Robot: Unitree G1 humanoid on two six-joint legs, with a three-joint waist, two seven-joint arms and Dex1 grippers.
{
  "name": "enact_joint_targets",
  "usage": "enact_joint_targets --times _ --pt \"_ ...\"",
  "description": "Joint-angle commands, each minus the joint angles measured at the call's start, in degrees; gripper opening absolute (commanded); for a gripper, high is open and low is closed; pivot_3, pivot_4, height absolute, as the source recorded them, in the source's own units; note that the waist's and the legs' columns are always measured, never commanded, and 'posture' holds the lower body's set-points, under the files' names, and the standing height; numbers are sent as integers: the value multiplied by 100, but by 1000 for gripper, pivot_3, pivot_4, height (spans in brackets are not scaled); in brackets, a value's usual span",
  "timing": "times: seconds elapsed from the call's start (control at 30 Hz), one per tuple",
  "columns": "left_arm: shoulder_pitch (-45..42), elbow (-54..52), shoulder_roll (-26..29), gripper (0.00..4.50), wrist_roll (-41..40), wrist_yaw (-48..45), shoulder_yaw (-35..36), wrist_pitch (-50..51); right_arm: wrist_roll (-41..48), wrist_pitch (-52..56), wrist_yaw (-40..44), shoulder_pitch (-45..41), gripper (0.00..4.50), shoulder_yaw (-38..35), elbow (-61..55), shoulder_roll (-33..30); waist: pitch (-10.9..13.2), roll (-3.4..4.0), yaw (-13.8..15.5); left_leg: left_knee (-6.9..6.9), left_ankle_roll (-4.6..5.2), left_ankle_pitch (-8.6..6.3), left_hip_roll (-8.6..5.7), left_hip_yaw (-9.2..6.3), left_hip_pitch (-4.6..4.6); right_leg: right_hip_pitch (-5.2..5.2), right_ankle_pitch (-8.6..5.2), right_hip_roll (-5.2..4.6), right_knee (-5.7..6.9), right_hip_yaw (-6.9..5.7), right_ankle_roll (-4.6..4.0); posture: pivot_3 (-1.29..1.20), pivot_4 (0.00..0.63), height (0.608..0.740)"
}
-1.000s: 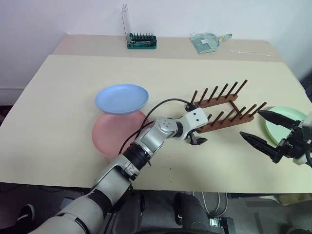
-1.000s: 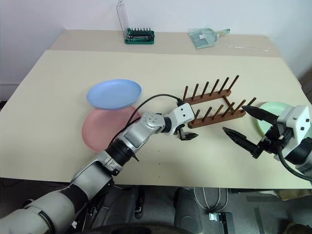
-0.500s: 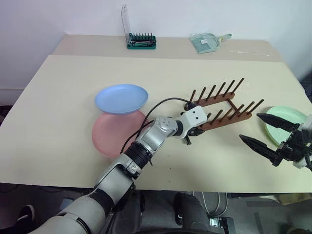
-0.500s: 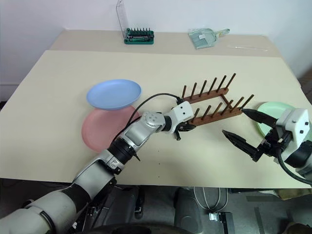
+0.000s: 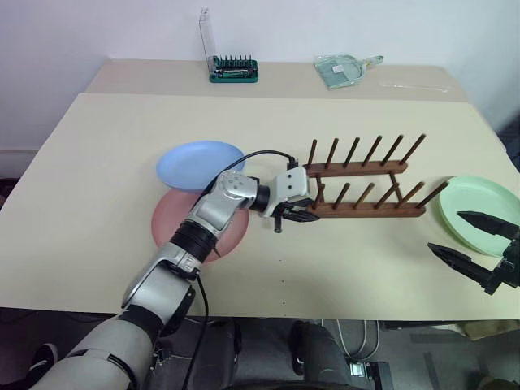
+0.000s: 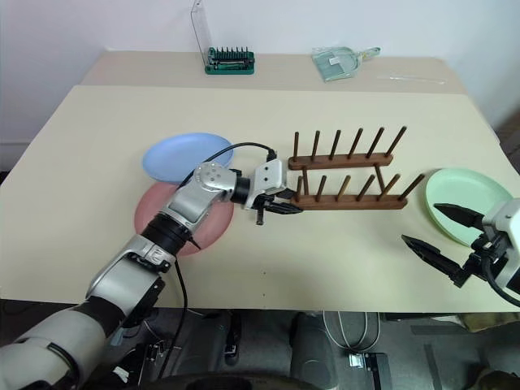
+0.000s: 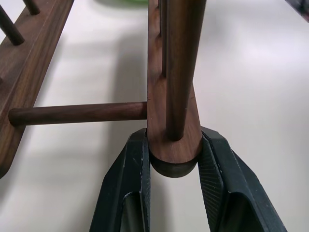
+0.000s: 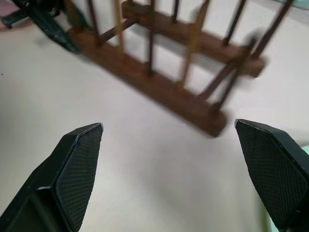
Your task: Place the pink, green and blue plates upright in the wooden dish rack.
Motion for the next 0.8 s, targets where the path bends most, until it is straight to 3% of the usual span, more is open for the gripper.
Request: enact_joint_targets --times 0.03,0.33,0.37,0.53,0.57,0.63,0.8 --pt "-135 212 -105 740 47 -90 42 -444 175 74 -31 -98 4500 -210 -169 -54 0 -1 18 1 0 0 -1 -1 -4 0 0 -1 -1 -1 0 0 150 724" --pt "-344 882 -497 740 152 180 232 -347 105 58 -54 -274 4500 -47 -223 -70 1 -1 1 6 4 -2 -2 -2 -10 -1 3 -2 -2 -3 5 0 150 724" --pt "-362 904 -485 1781 191 136 204 -347 114 78 -64 -302 4500 -30 -244 -80 1 -1 0 6 4 -2 -2 -2 -10 -1 3 -1 -2 -3 5 0 150 724" --pt "-401 827 -439 4201 197 157 262 -275 145 135 -52 -419 4500 37 -287 -97 0 0 -3 6 4 -3 -2 -3 -8 -2 3 -1 -1 -3 5 0 150 724" --pt "-408 775 -420 4478 196 168 288 -301 169 152 -39 -445 4500 61 -291 -87 0 0 -3 6 4 -3 -2 -2 -9 -2 3 -1 -1 -3 5 0 150 724" --pt "-435 552 -347 4478 152 188 382 -94 278 250 4 -487 4500 141 -314 -75 1 -1 -4 6 4 -2 -2 -2 -9 -2 3 -2 -1 -3 6 0 150 724" --pt "-390 -948 51 4478 -631 -437 745 1835 806 636 106 -606 4500 317 -356 -30 1 -1 -11 6 4 -2 -1 -3 -10 -3 3 -1 3 -2 6 0 150 724"
